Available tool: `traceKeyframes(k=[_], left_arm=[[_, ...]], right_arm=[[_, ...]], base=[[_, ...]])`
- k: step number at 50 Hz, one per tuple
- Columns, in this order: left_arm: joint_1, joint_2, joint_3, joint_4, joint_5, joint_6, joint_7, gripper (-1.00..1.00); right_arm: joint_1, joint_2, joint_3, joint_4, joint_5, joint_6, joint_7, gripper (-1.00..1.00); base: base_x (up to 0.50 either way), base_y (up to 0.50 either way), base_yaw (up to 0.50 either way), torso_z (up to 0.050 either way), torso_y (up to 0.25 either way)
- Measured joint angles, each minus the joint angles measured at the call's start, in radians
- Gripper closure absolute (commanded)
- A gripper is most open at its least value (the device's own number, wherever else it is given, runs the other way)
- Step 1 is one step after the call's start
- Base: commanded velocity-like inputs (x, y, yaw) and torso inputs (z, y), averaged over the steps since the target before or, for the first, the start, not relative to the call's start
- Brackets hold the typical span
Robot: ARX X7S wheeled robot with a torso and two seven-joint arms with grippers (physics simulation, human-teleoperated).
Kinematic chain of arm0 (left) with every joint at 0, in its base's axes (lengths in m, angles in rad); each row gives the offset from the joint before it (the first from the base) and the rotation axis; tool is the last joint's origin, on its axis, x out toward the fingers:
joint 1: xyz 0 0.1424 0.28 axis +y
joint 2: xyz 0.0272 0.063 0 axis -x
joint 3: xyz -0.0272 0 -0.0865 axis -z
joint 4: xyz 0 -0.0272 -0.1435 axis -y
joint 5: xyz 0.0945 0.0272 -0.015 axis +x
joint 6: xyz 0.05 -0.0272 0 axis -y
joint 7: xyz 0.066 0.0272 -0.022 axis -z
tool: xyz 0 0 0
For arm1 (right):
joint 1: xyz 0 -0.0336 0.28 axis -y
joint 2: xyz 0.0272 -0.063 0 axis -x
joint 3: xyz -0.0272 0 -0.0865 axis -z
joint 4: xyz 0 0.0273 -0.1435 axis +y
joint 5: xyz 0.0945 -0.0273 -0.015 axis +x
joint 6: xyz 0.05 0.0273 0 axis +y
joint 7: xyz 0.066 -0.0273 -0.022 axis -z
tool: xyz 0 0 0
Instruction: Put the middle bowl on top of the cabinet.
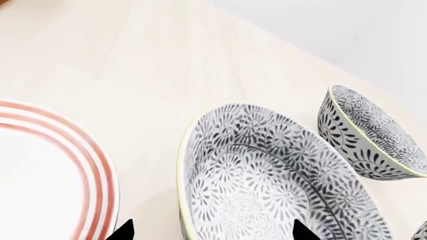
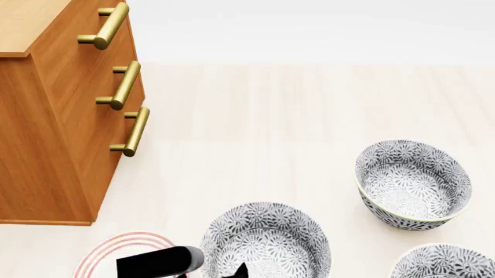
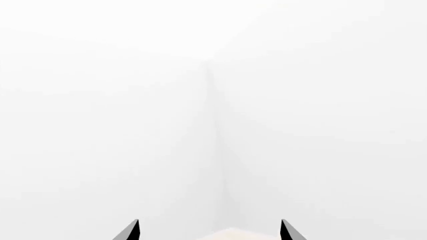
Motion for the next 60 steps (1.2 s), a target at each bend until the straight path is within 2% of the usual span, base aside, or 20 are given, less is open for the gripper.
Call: traceKeyframes(k=[39, 40, 54, 60], left_arm=[[-0.053, 0.023, 0.054, -0.130, -0.008, 0.072, 0.068, -1.00], [-0.054, 0.024, 0.055, -0.133, -0.010, 0.075, 0.071, 1.00], [-0.041, 0.017, 0.063, -0.160, -0.031, 0.117, 0.108, 1.00], [-0.027, 0.006, 0.069, -0.143, -0.034, 0.148, 0.139, 1.00]], right_arm=[[-0.020, -0.035, 0.019, -0.014, 0.007, -0.031, -0.045, -1.00], [-0.020, -0.036, 0.020, -0.015, 0.007, -0.031, -0.046, -1.00], [-0.028, -0.051, 0.031, -0.018, 0.014, -0.050, -0.064, -1.00], [-0.029, -0.055, 0.033, -0.018, 0.016, -0.055, -0.070, -1.00]], base=[[0.00, 0.00, 0.00, 0.000, 0.000], [0.00, 0.00, 0.00, 0.000, 0.000], [0.00, 0.00, 0.00, 0.000, 0.000], [0.00, 0.00, 0.00, 0.038, 0.182]])
